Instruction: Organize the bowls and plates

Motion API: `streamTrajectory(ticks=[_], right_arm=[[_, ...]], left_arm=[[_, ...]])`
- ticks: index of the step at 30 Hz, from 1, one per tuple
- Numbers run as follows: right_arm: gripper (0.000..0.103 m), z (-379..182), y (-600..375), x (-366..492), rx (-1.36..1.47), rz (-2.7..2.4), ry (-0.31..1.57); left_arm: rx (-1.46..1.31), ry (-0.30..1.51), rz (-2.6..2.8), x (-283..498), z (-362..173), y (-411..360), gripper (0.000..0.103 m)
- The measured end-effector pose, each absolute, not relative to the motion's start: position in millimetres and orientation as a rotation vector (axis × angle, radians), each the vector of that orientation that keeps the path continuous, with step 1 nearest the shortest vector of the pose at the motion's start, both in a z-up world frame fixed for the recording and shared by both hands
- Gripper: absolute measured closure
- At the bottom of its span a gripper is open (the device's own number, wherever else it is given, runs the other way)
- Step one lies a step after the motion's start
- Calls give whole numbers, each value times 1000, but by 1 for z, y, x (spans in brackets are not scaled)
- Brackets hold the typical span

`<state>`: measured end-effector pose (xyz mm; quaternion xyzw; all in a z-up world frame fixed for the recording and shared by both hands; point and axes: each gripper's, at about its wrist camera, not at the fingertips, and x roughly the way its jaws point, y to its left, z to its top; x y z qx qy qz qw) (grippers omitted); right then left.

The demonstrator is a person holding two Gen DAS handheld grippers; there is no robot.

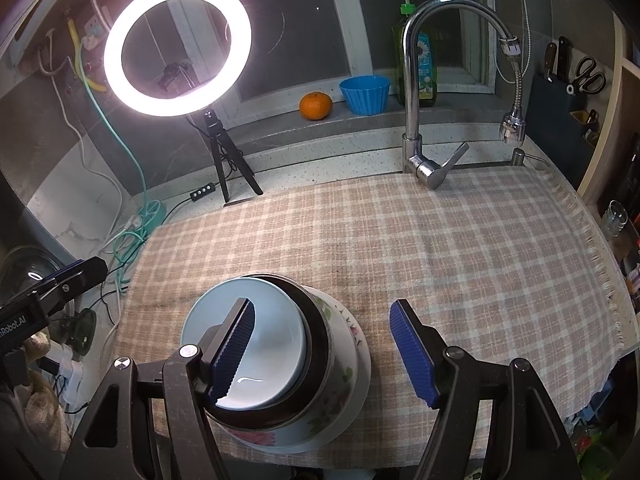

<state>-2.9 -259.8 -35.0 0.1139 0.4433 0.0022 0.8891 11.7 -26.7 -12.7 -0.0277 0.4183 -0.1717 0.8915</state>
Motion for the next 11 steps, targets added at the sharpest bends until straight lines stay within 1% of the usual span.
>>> streamTrajectory(ticks=[11], right_arm=[[36, -39, -263, 1, 240, 3, 929]], left_arm=[[-50, 864, -352, 19, -14, -28, 34]])
